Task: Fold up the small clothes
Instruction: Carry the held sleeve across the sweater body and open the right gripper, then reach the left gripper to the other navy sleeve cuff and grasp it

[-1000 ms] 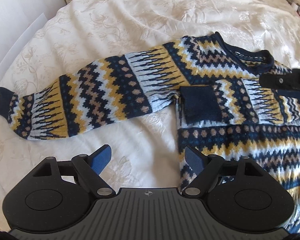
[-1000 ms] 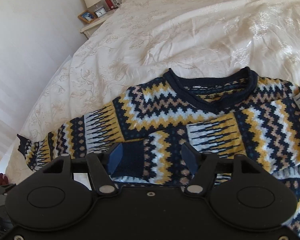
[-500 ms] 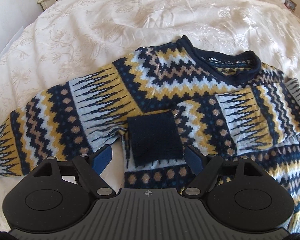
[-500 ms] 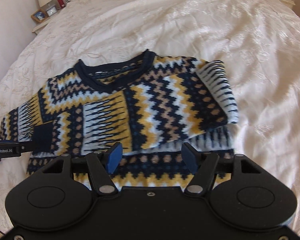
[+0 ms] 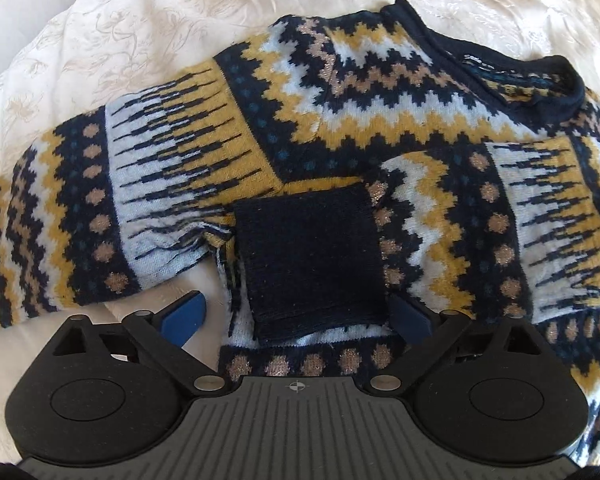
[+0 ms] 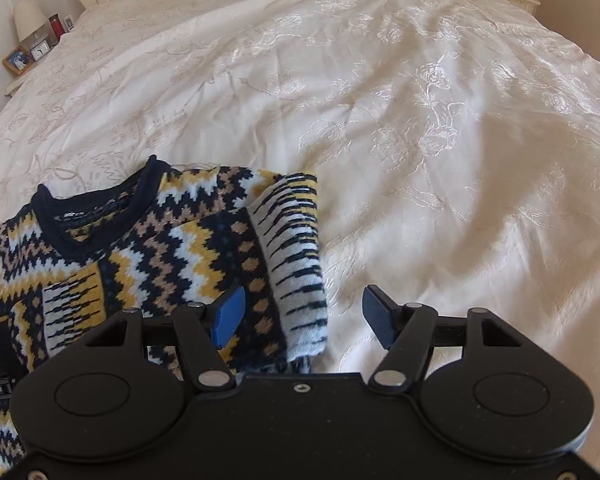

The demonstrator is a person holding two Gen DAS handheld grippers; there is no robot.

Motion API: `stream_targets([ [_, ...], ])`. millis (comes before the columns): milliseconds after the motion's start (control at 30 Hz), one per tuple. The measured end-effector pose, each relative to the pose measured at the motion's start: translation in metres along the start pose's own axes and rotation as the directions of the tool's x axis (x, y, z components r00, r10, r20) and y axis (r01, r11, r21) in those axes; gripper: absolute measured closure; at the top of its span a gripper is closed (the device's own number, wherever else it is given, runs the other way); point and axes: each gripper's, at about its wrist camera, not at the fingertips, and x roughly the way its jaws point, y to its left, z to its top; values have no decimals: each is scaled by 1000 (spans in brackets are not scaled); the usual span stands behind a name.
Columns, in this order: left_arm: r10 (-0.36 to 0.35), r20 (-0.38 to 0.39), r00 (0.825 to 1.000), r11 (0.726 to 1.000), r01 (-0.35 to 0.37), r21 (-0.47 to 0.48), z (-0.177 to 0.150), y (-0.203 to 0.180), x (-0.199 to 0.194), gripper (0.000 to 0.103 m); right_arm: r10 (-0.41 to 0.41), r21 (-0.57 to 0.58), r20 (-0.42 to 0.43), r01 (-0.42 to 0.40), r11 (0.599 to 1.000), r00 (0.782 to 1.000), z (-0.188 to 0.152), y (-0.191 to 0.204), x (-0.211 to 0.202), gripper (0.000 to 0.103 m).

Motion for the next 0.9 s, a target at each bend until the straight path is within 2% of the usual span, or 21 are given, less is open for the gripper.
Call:
stream_targets([
  [100, -4, 2, 1000, 1000, 4, -19, -3, 6, 2, 0, 10, -3, -38, -10, 1000, 999, 6, -4, 19, 43],
  [133, -5, 6, 1000, 1000, 5, -19, -4, 7, 3, 0, 15, -8, -62, -16, 1000, 998, 8, -4, 26, 53],
  [167, -5, 9, 1000, 1000, 5, -18, -5, 8, 3, 0, 25, -16, -85, -26, 1000, 996, 8, -4, 30, 69],
  [200, -3, 14, 1000, 1000, 3, -17, -7, 9, 3, 0, 37, -29, -98, -40, 999, 995, 8, -2, 33, 77],
  [300, 2, 25, 1000, 1000, -1, -15, -11, 9, 1, 0, 7, -92, -79, -15, 996, 997, 8, 1, 31, 81],
  [433, 16, 31, 999, 1000, -16, -12, -12, 1, 4, 0, -4, 18, -104, 6, 1000, 995, 9, -18, 37, 81],
  [533, 27, 27, 999, 1000, -27, -7, -11, -4, 3, 0, -3, 25, -103, 6, 1000, 995, 8, -19, 37, 81],
  [600, 23, 14, 1000, 1000, -23, -8, -7, -4, 2, 0, -3, 32, -79, 6, 999, 997, 9, -17, 30, 75],
  [767, -10, 11, 1000, 1000, 10, -18, -2, 5, -5, 1, 10, 2, -14, -10, 1000, 1000, 4, -8, 1, 36],
  [900, -12, 34, 999, 1000, 12, 4, -11, 9, -17, 3, 36, -42, 22, -35, 999, 999, -7, 5, -25, 23],
])
